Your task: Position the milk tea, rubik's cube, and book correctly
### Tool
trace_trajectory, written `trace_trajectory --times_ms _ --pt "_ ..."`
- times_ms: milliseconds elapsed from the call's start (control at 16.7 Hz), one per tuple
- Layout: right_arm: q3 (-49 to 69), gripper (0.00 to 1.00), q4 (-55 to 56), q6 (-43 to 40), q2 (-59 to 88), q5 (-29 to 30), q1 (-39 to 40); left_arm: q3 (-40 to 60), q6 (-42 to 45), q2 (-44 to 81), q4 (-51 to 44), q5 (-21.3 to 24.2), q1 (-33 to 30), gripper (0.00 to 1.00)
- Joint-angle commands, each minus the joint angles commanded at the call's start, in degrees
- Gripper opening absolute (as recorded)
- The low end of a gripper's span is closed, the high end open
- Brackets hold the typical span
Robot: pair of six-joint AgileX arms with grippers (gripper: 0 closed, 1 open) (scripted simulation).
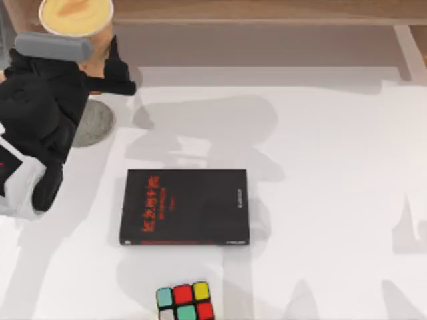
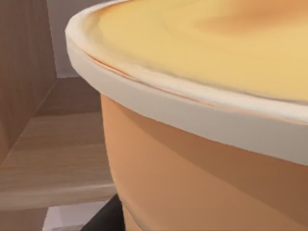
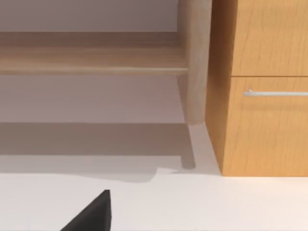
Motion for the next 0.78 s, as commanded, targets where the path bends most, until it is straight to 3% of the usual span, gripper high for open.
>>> trace_trajectory --times_ms 600,780 --pt "0.00 1.00 0.00 0.00 0.00 0.00 0.00 -0.30 -3.88 5.62 -2.07 -2.79 3.97 0.00" --pt "0.00 1.00 0.00 0.00 0.00 0.00 0.00 -0.30 -3.88 5.62 -2.07 -2.79 3.97 0.23"
